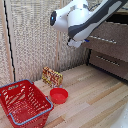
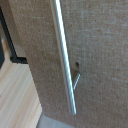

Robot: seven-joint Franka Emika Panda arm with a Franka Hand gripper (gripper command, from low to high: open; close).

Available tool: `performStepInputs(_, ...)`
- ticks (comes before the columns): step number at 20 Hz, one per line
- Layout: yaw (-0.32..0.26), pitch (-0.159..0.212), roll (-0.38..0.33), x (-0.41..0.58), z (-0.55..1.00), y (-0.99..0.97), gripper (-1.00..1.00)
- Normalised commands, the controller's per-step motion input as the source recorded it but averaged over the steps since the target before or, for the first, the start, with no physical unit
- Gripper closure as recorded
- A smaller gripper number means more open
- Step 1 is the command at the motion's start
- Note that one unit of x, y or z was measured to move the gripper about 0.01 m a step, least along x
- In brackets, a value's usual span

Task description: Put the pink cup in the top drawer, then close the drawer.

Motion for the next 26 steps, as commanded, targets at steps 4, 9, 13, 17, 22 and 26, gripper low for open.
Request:
performStepInputs(4,0.203,0.0,-0.107,-0.061,-0.04,-0.39,-1.0)
performStepInputs(9,0.176,0.004,-0.093,-0.063,0.01,-0.37,-1.0)
performStepInputs(13,0.19,0.031,-0.033,-0.035,0.0,-0.32,-1.0)
performStepInputs(17,0.209,0.038,-0.006,-0.004,-0.01,-0.35,-1.0)
performStepInputs(22,0.212,0.0,0.0,0.0,0.03,-0.45,1.0)
performStepInputs(26,0.087,0.0,0.0,0.0,0.03,-0.11,1.0)
